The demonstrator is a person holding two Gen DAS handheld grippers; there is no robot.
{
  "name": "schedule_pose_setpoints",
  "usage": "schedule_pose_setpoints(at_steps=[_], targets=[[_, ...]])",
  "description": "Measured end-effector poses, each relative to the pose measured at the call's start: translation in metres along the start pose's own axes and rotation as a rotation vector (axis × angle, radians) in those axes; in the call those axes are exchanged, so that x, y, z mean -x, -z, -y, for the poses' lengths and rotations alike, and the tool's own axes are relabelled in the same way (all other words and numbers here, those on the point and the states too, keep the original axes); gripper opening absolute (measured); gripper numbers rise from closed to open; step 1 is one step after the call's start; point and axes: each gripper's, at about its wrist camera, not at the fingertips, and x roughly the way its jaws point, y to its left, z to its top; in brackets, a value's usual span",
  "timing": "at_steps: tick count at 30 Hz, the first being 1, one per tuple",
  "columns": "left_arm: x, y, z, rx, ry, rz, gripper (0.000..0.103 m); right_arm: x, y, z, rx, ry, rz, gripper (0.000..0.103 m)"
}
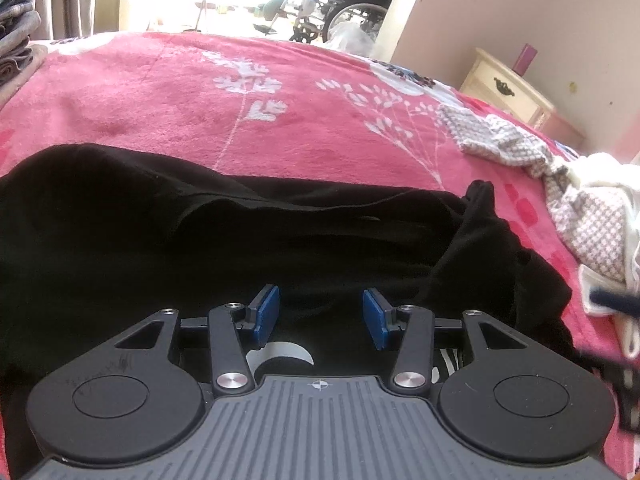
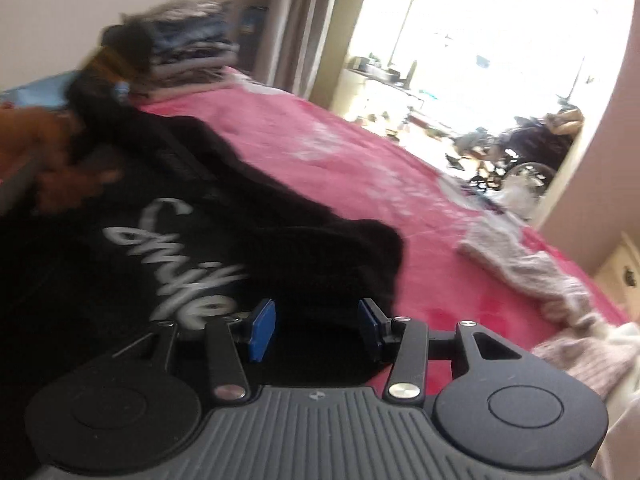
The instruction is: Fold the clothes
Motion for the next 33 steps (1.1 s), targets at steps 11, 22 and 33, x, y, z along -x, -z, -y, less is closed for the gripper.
schedule_pose_setpoints(at_steps=[11,22,33], targets=[[-0.004,0.003,0.008,-0.052,-0.03,0.021,0.046,-0.055,-0.005,0.053,-0.149,-0.113,-0.05,0.038],[-0.007,0.006,0.01,-0.064,-0.042,0.035,0.047,-0.026,-0.002,0.019,-0.038,-0.196,0.024,0.004],[-0.004,0.003,0.001,-0.019,-0.007,0.035,0.047,0.043,0.06,0.135,-0.919,0.199,0.173,0.01]])
